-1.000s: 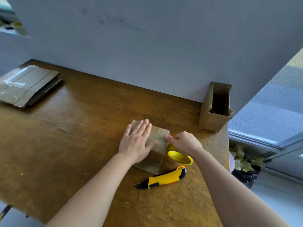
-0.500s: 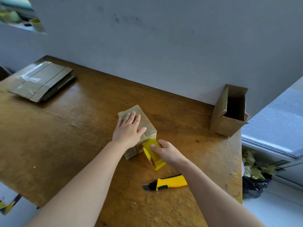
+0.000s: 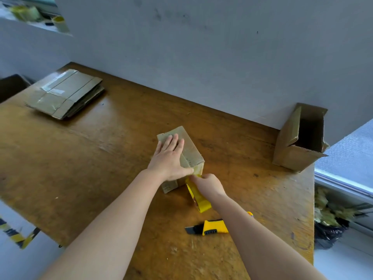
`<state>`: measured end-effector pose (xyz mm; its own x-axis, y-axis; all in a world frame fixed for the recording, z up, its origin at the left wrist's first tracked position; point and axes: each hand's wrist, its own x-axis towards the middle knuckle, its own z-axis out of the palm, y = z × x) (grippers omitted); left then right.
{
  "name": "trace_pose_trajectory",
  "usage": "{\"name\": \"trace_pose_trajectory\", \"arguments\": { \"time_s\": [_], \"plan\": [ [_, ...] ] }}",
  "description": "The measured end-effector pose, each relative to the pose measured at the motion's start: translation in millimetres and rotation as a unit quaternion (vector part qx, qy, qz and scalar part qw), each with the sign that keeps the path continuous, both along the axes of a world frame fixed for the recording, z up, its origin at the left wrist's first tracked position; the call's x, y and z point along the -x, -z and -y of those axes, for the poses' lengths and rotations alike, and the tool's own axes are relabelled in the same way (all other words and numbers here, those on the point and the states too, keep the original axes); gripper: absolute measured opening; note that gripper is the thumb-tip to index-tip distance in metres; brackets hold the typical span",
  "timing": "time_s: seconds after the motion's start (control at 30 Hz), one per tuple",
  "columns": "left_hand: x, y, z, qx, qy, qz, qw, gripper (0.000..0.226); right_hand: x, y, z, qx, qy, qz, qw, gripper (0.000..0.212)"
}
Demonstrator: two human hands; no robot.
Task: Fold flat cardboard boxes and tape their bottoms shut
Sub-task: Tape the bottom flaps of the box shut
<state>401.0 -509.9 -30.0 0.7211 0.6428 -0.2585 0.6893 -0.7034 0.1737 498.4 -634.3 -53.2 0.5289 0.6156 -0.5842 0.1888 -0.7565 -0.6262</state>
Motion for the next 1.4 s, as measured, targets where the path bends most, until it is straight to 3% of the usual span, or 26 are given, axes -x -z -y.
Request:
{"name": "trace_pose_trajectory", "arguments": {
  "time_s": [0.23,0.47,0.6,0.8,0.87,0.93,1.03,1.13,1.23,1.4],
  "plan": [
    [-5.2,3.0,3.9,-0.047,-0.001,-0.013,0.999,0.115,-10.7,2.5,32.0,-0.078,-0.046,-0.174,0.981,0.034],
    [-10.3,3.9,3.8,-0.04,-0.001,-0.012,0.999,0.108,-12.4,-1.0,35.6,-0.084,-0.085,-0.198,0.973,0.046],
    [-1.5,3.7,18.8,-0.121,0.028,0.106,0.987,0.079,-11.2,2.3,36.5,-0.123,-0.041,-0.241,0.962,0.054],
    [20.2,8.5,49.0,-0.114,-0.106,0.327,0.932,0.044,-6.6,4.2,36.0,-0.131,-0.032,-0.212,0.968,0.045],
    [26.5,11.1,62.8,-0.073,-0.202,0.398,0.892,0.019,-5.3,1.7,36.2,-0.125,-0.03,-0.209,0.969,0.043],
    [31.1,16.6,77.0,0.013,-0.306,0.405,0.861,0.007,-4.4,-1.1,35.9,-0.118,-0.03,-0.198,0.973,0.043],
    [31.6,25.6,92.4,0.145,-0.353,0.344,0.858,0.025,-3.8,-2.8,35.6,-0.111,-0.035,-0.186,0.976,0.046],
    [23.9,24.6,93.1,0.267,-0.39,0.356,0.807,0.026,-4.0,-4.7,37.7,-0.113,-0.052,-0.182,0.975,0.037],
    [17.1,23.9,86.9,0.32,-0.42,0.36,0.769,0.035,-5.4,-7.5,41.7,-0.116,-0.083,-0.179,0.973,0.022],
    [13.9,25.3,82.4,0.36,-0.438,0.377,0.732,0.038,-7.9,-9.3,49.5,-0.085,-0.134,-0.146,0.977,0.029]
  ]
}}
